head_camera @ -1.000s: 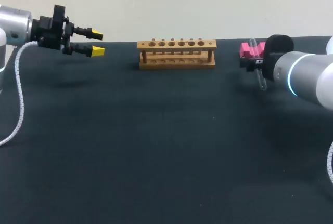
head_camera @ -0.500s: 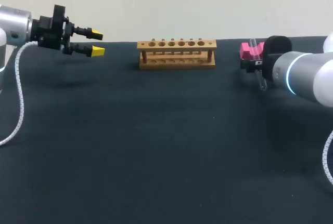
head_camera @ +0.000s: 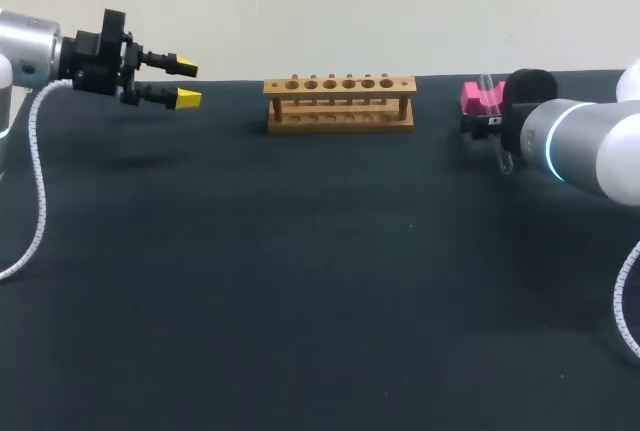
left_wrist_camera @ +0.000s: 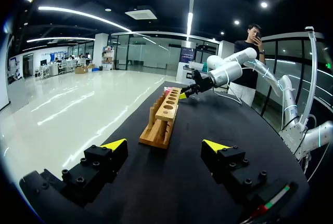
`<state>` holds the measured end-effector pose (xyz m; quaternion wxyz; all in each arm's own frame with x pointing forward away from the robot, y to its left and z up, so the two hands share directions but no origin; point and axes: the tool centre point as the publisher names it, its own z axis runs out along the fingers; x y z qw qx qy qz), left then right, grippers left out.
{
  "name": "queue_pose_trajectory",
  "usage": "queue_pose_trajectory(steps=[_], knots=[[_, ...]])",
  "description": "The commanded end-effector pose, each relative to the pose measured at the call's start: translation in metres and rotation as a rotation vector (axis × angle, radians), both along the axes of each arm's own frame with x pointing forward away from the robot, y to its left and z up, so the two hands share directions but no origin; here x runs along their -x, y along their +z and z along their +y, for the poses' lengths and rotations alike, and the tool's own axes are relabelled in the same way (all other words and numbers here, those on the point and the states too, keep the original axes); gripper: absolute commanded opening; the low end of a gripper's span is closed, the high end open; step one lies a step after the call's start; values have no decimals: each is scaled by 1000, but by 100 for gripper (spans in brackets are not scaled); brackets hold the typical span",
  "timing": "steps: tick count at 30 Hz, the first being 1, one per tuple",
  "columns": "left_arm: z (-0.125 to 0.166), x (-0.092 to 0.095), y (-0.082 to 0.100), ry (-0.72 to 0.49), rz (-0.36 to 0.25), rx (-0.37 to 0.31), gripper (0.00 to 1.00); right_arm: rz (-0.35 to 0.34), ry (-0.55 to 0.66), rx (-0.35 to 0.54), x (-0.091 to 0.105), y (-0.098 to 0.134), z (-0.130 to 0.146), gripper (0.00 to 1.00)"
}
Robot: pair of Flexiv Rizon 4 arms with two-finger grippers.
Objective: Grasp the test tube, adjust it, and insert it.
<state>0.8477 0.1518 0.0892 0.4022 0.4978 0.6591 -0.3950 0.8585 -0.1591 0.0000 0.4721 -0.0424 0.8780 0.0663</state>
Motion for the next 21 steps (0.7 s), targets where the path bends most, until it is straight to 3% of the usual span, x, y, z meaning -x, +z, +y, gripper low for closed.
queue_pose_trajectory(steps=[1,2,4,6,21], knots=[[1,0,-1,0,-3,1,100,-545,27,-119,-1,-6,-3,73],[1,0,-1,0,-3,1,100,-543,28,-119,-1,-7,-3,73],[1,0,-1,0,-3,1,100,-540,30,-120,-1,-8,-3,52],[1,0,-1,0,-3,1,100,-538,31,-120,-1,-8,-3,47],[1,0,-1,0,-3,1,100,-522,29,-122,-2,-12,-3,47]])
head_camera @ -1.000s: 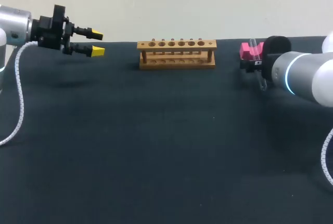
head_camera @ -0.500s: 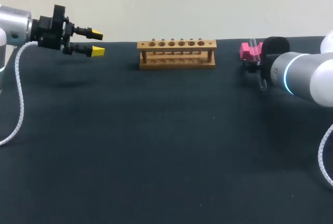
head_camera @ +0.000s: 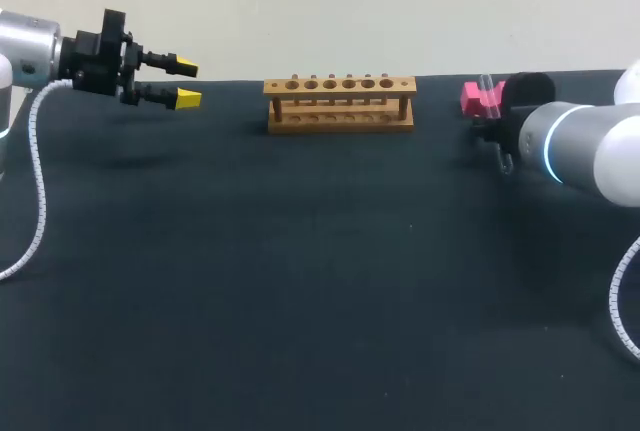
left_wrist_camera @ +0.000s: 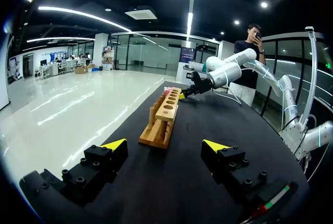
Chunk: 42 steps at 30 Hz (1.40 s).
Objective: Grasp the test tube, adjust it, and insert it.
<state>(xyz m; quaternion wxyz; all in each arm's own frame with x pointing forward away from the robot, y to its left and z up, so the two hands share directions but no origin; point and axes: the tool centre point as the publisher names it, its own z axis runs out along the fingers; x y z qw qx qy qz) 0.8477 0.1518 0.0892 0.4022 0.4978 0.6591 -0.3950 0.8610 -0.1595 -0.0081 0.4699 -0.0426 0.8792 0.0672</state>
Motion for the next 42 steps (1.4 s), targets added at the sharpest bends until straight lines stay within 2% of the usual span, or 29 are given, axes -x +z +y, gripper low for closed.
queue_pose_trajectory(steps=[1,3,7,9,18,25,42], knots=[[1,0,-1,0,-3,1,100,-525,25,-120,1,-4,-3,44],[1,0,-1,0,-3,1,100,-524,23,-119,1,-4,-3,36],[1,0,-1,0,-3,1,100,-521,19,-116,2,-4,-2,9],[1,0,-1,0,-3,1,100,-517,16,-113,2,-4,-2,0],[1,0,-1,0,-3,1,100,-512,-17,-106,4,-3,-2,0],[1,0,-1,0,-3,1,100,-527,-54,-99,7,8,-3,0],[1,0,-1,0,-3,1,100,-521,-186,-39,44,56,15,0]])
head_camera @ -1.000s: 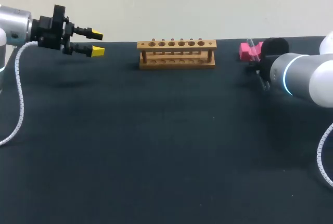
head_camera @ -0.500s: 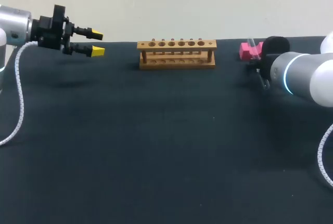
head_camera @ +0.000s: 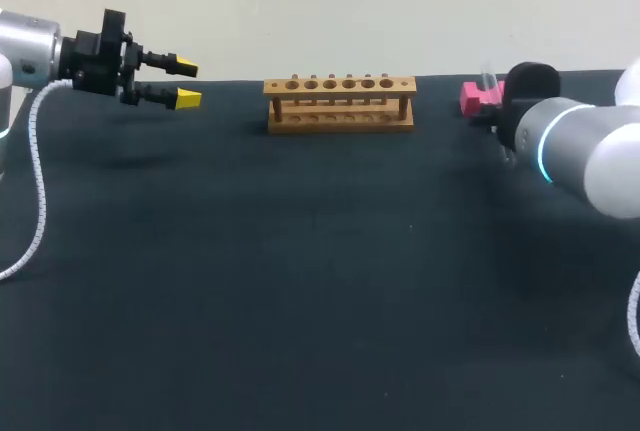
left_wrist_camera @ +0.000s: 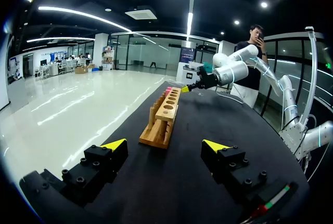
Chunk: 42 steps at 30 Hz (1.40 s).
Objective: Grasp the test tube, adjust it, and insert it.
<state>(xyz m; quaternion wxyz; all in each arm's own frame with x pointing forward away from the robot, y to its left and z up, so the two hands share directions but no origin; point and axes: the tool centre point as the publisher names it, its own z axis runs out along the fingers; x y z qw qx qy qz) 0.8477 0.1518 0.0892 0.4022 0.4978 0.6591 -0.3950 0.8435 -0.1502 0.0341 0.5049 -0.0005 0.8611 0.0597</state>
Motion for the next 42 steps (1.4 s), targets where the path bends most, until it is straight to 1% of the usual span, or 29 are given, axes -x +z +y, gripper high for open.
queue_pose_trajectory(steps=[1,8,15,17,23,26,29,31,33,34,42], knots=[[1,0,-1,0,-3,1,100,-443,-111,10,28,15,7,0],[1,0,-1,0,-3,1,100,-434,-130,15,32,30,27,0],[1,0,-1,0,-3,1,100,-394,-117,-14,33,41,48,0],[1,0,-1,0,-3,1,100,-376,-105,-20,34,45,53,0],[1,0,-1,0,-3,1,100,-286,-44,-29,35,51,63,0],[1,0,-1,0,-3,1,100,-258,-33,-42,37,53,66,0],[1,0,-1,0,-3,1,100,-238,-44,-82,38,55,69,0],[1,0,-1,0,-3,1,100,-238,-59,-130,39,56,72,0],[1,0,-1,0,-3,1,100,-254,-87,-203,40,58,74,0],[1,0,-1,0,-3,1,100,-270,-89,-219,41,59,74,0],[1,0,-1,0,-3,1,100,-270,-89,-219,41,59,74,0]])
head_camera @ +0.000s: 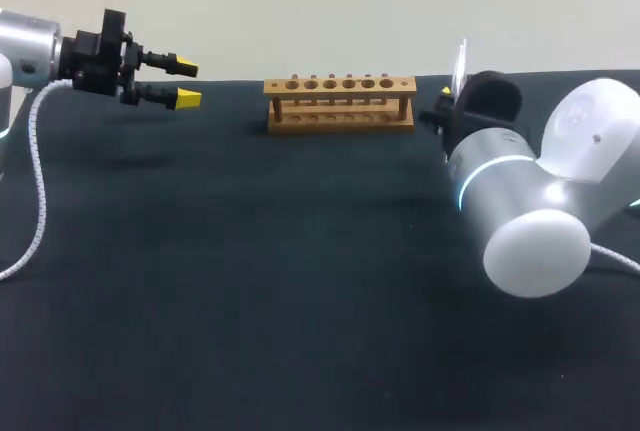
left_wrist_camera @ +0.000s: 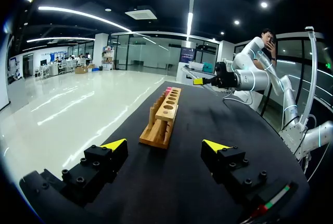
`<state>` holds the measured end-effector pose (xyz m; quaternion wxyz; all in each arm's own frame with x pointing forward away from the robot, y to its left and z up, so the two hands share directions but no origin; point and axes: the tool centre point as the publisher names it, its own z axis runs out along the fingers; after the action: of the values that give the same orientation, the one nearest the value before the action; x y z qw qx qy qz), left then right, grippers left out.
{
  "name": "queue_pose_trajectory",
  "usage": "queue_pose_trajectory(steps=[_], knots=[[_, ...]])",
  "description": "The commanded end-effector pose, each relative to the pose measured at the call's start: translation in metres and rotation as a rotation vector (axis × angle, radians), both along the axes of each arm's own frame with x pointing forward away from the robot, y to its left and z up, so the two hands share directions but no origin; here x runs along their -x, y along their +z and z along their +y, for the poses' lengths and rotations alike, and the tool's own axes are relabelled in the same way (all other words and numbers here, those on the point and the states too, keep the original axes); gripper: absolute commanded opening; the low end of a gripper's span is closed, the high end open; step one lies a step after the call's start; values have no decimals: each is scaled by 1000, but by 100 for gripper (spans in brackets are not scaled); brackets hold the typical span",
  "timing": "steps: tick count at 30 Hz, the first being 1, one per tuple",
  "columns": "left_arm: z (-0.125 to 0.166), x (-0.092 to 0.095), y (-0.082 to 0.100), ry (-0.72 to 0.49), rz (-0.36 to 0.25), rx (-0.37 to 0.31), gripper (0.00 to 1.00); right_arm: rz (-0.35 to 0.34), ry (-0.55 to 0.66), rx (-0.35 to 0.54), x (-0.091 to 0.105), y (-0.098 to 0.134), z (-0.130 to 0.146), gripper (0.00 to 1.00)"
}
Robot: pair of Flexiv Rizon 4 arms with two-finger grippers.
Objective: Grasp the test tube, adjust it, and insert it.
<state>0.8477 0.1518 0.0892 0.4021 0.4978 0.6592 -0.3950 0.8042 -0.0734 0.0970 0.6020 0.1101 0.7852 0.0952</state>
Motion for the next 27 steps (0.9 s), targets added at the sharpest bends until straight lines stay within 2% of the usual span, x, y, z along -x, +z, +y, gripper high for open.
queue_pose_trajectory(steps=[1,17,19,23,27], knots=[[1,0,-1,0,-3,1,100,-48,77,-23,2,-3,-3,0],[1,0,-1,0,-3,1,100,-48,77,-23,2,-3,-3,0],[1,0,-1,0,-3,1,100,14,101,-10,0,-2,5,0],[1,0,-1,0,-3,1,100,74,126,-21,-3,5,22,0],[1,0,-1,0,-3,1,100,121,94,-36,-6,11,35,0]])
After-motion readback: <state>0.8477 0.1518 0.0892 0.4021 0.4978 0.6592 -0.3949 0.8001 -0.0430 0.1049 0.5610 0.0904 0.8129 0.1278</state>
